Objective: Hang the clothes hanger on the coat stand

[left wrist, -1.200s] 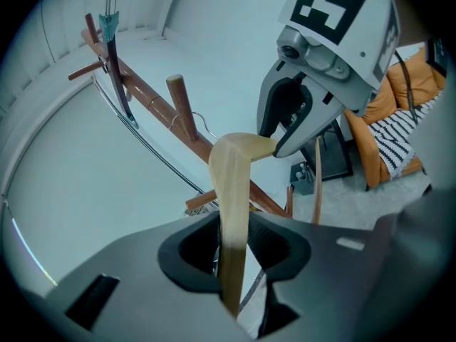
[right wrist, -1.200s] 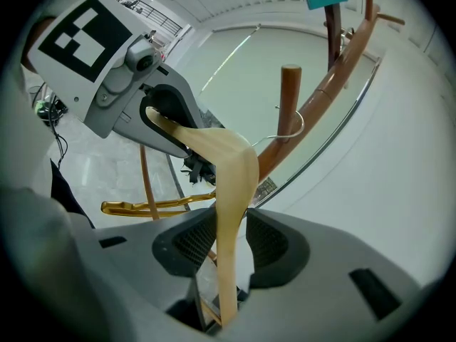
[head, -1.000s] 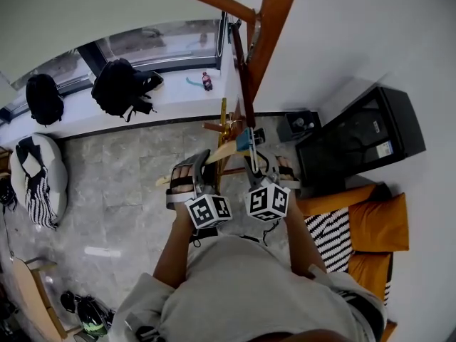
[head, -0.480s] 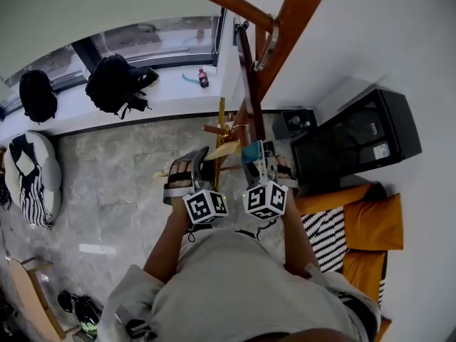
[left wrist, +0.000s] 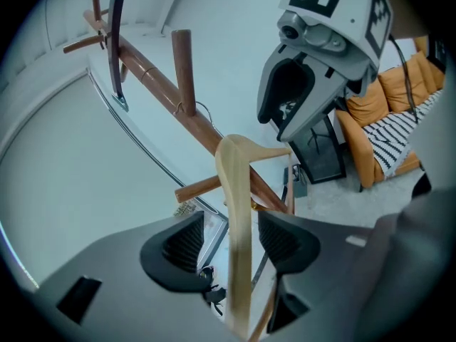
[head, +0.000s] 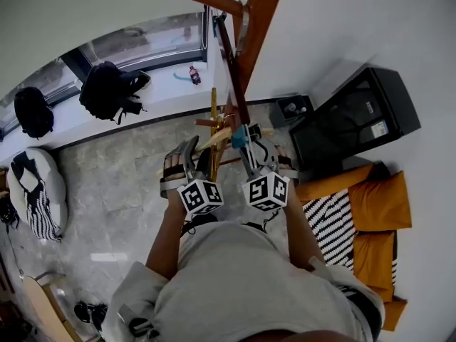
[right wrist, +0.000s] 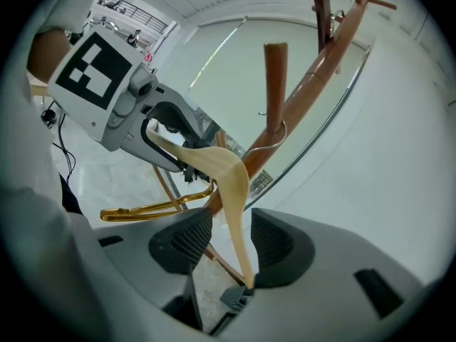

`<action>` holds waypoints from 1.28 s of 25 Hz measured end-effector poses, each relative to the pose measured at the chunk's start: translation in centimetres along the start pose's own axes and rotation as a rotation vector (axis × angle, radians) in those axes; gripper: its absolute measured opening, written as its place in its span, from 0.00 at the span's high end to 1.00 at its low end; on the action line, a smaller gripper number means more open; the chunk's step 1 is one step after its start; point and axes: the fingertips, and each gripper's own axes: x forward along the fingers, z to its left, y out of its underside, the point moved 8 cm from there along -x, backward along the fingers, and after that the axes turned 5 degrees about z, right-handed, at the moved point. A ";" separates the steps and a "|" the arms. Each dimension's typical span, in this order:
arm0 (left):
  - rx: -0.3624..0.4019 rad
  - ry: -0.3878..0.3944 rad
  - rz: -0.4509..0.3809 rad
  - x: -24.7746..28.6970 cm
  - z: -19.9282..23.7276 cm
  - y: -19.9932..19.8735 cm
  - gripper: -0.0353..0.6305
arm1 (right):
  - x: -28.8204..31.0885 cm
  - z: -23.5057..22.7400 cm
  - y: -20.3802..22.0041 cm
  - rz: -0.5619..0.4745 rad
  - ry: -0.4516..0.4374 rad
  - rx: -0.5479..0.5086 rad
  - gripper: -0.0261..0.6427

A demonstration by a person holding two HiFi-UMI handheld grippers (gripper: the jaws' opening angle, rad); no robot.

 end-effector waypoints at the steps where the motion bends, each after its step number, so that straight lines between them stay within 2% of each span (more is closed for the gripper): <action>1: 0.002 -0.001 0.002 0.0 0.1 0.0 0.59 | -0.4 0.0 0.1 -0.010 0.004 0.012 0.71; 4: 0.001 -0.012 0.009 -0.6 0.2 -0.2 0.54 | -1.9 0.1 0.7 -0.036 0.005 0.044 0.71; 7: -0.021 -0.032 0.011 -1.7 -0.3 -0.6 0.53 | -3.8 0.4 1.8 -0.062 0.006 0.074 0.71; 12: -0.117 -0.044 0.007 -4.5 -2.6 -2.1 0.53 | -7.7 0.7 4.6 -0.118 0.023 0.154 0.72; 16: -0.280 -0.052 -0.039 -7.5 -6.2 -3.7 0.53 | -11.0 1.0 6.9 -0.234 0.018 0.313 0.81; 18: -0.405 -0.053 -0.071 -9.3 -7.7 -4.3 0.53 | -12.4 1.3 7.8 -0.329 0.004 0.454 0.90; 20: -0.543 -0.050 -0.094 -11.2 -8.6 -4.4 0.53 | -13.5 1.7 8.4 -0.405 -0.021 0.609 0.93; 22: -0.653 -0.041 -0.094 -12.9 -9.7 -4.1 0.54 | -14.2 2.2 8.9 -0.436 -0.043 0.716 0.94; 24: -0.704 -0.048 -0.081 -14.5 -11.5 -3.7 0.62 | -15.2 2.9 9.6 -0.449 -0.047 0.755 0.95; 26: -0.715 -0.075 -0.074 -15.9 -13.0 -3.6 0.80 | -16.1 3.6 10.3 -0.459 -0.046 0.783 0.95; 28: -0.717 -0.095 -0.071 -16.6 -13.8 -3.9 0.91 | -16.8 3.8 11.0 -0.467 -0.041 0.812 0.95; 32: -0.742 -0.079 -0.094 -17.5 -14.6 -5.0 0.93 | -17.8 3.5 11.6 -0.470 -0.019 0.818 0.95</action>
